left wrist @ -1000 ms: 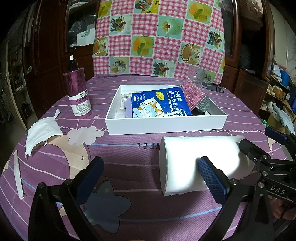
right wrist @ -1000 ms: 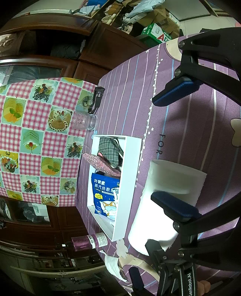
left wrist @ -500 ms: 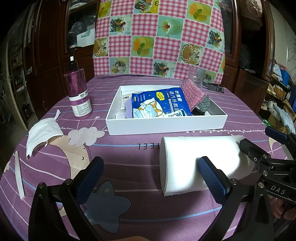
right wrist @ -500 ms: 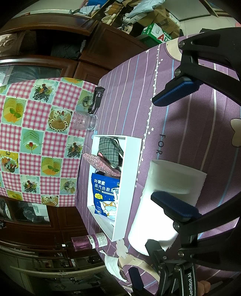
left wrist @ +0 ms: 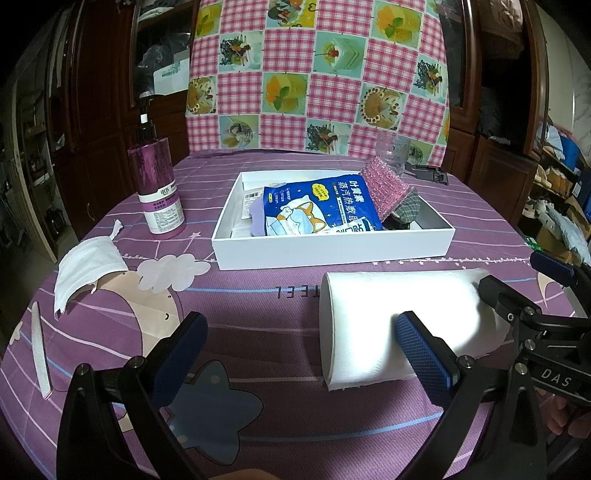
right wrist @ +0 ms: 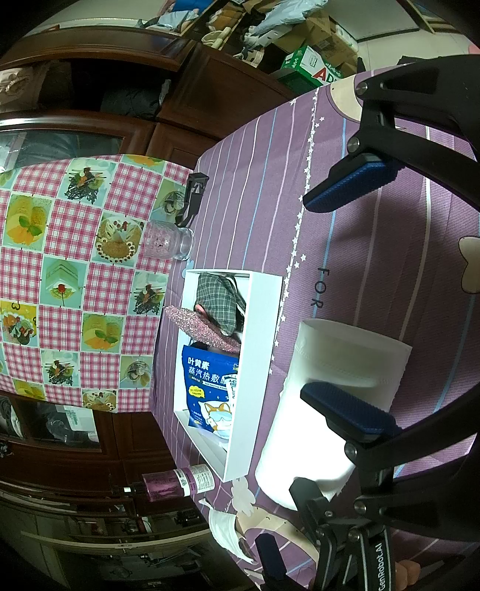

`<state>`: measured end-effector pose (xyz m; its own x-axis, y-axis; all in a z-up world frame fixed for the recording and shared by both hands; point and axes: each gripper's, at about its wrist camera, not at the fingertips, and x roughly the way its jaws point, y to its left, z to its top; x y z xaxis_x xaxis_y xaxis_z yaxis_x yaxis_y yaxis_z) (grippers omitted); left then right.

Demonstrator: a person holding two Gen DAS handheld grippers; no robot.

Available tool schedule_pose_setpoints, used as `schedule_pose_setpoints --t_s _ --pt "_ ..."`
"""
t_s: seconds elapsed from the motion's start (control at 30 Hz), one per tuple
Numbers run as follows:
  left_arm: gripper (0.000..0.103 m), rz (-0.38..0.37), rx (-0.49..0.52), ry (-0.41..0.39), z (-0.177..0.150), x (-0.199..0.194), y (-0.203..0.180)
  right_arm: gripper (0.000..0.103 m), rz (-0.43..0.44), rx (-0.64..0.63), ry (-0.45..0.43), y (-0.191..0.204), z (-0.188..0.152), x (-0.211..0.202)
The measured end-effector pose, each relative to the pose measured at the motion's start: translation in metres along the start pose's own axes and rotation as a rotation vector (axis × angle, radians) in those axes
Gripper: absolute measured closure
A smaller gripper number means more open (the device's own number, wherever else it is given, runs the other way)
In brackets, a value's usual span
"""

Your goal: Organize soft objects

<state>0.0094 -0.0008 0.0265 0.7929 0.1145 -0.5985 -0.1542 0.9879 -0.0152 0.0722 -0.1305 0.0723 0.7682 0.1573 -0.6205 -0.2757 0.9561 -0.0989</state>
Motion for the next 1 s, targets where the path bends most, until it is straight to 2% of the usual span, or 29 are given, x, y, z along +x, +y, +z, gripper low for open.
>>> schedule_pose_setpoints --t_s 1.0 --pt "0.000 0.008 0.008 -0.003 0.0005 -0.0007 0.0001 0.010 -0.001 -0.001 0.000 0.0002 0.0002 0.0001"
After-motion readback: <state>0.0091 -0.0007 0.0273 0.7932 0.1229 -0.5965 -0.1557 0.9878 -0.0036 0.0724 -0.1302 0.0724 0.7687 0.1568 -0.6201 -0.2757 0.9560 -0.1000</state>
